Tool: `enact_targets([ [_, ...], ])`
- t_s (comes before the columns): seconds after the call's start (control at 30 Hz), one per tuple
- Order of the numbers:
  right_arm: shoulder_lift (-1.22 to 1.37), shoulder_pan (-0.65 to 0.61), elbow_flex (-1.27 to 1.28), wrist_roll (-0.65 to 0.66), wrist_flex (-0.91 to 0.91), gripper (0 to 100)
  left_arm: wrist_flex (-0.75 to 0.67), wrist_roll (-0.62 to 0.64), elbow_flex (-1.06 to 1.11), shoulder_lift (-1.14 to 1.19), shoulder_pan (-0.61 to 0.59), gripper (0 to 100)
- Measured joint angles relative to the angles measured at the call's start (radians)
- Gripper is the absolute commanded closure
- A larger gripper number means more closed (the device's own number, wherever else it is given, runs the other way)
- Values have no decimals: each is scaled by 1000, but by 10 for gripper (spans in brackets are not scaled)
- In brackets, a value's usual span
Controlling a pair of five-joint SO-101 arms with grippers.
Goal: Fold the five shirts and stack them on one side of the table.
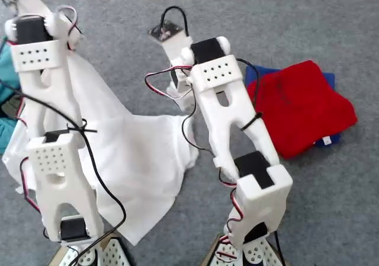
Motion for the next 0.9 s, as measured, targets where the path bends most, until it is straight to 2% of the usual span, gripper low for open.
enact_targets([
  [0.07,41,-20,-5,-103,-41,583,0,0,-5,-69,-14,972],
  [0.2,133,-112,-21,-258,-72,596,0,0,2,-153,-77,971],
  [0.27,204,-172,-23,-328,-84,631,0,0,43,-157,-137,971],
  [0.33,275,-222,-26,-370,-77,708,0,0,78,-152,-193,971],
  [0.53,414,-370,-98,-341,-52,975,0,0,161,-153,-292,971],
  [0.77,497,-413,-172,-328,43,985,0,-11,235,-124,-382,971],
  [0.9,496,-377,-176,-245,130,985,0,-83,244,-124,-423,971],
])
